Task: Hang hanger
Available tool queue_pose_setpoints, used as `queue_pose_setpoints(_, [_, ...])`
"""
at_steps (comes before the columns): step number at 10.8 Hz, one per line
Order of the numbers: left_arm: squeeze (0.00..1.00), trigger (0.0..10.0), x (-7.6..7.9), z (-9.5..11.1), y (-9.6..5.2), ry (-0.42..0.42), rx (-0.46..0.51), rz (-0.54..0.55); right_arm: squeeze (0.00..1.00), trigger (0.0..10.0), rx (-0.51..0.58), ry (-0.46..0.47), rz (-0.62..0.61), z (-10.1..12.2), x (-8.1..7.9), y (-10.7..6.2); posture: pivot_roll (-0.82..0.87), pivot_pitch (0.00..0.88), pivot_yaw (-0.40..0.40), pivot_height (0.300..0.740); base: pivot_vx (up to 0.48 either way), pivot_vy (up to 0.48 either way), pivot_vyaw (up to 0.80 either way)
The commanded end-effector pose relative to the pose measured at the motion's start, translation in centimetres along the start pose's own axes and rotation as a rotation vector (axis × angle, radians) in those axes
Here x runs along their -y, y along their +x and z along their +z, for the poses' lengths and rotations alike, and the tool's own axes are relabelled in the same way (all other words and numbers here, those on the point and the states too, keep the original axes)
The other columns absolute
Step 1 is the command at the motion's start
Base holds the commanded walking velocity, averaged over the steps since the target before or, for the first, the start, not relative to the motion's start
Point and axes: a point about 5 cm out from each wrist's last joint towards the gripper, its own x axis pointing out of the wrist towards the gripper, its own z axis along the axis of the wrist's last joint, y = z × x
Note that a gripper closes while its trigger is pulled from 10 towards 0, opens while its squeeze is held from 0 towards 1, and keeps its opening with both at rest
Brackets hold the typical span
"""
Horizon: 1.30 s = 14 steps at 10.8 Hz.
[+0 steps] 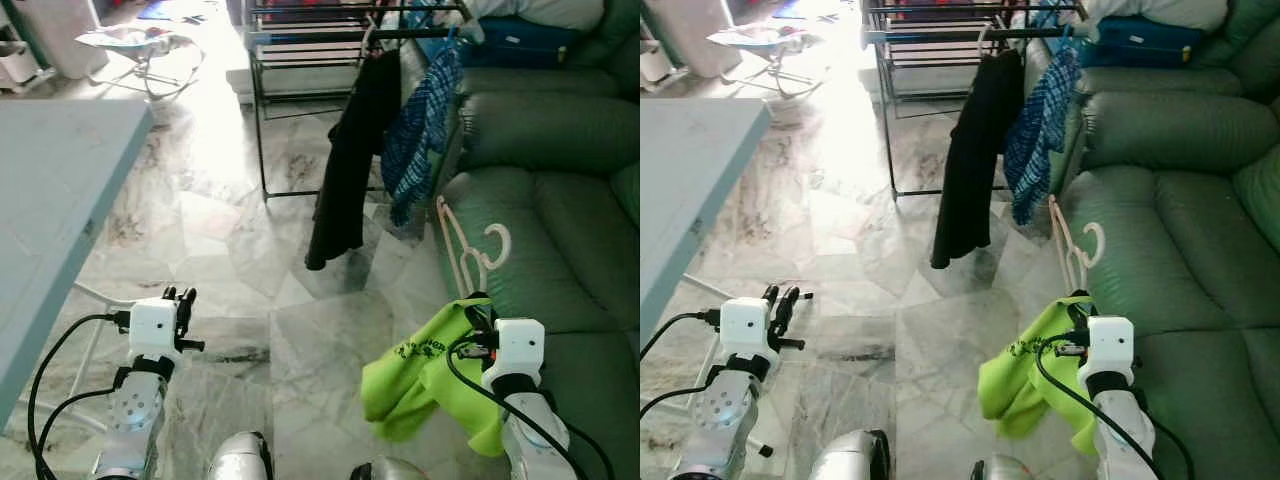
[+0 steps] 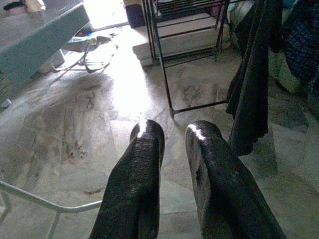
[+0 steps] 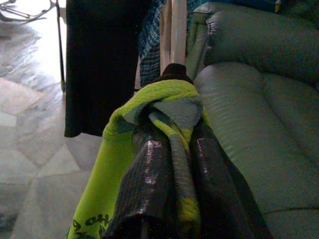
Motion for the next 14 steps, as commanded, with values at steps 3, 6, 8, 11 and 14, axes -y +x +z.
queue_pose_setpoints(3, [0.0, 10.0, 0.5, 0.1, -0.5, -0.026, -0.016, -0.055, 0.0, 10.0, 0.024, 0.013, -0.002, 0.7, -0.3, -0.1, -0.07, 0.09, -0.005, 0.74, 0.0, 0.0, 0.0])
queue_pose_setpoints(6, [0.0, 10.0, 0.0, -0.3, -1.0, -0.032, -0.051, -0.035, 0.0, 10.0, 0.011, 0.017, -0.003, 0.6, -0.2, -0.5, -0.06, 0.102, -0.007, 0.74, 0.0, 0.0, 0.0])
queue_pose_setpoints(8, [0.0, 10.0, -0.1, -0.5, -1.5, -0.026, -0.062, -0.038, 0.0, 10.0, -0.006, 0.039, -0.003, 0.3, -0.3, -1.0, -0.06, 0.11, -0.008, 0.74, 0.0, 0.0, 0.0])
queue_pose_setpoints(11, [0.0, 10.0, -0.3, -0.7, -1.9, -0.017, -0.076, -0.042, 0.0, 10.0, 0.034, 0.122, 0.015, 1.5, -1.3, -0.4, -0.06, 0.119, -0.002, 0.74, 0.0, 0.0, 0.0])
queue_pose_setpoints(14, [0.0, 10.0, -0.3, 0.4, -1.4, -0.025, -0.042, -0.031, 0.0, 10.0, 0.109, 0.153, 0.01, 3.8, -1.8, 0.1, -0.05, 0.129, 0.0, 0.74, 0.0, 0.0, 0.0])
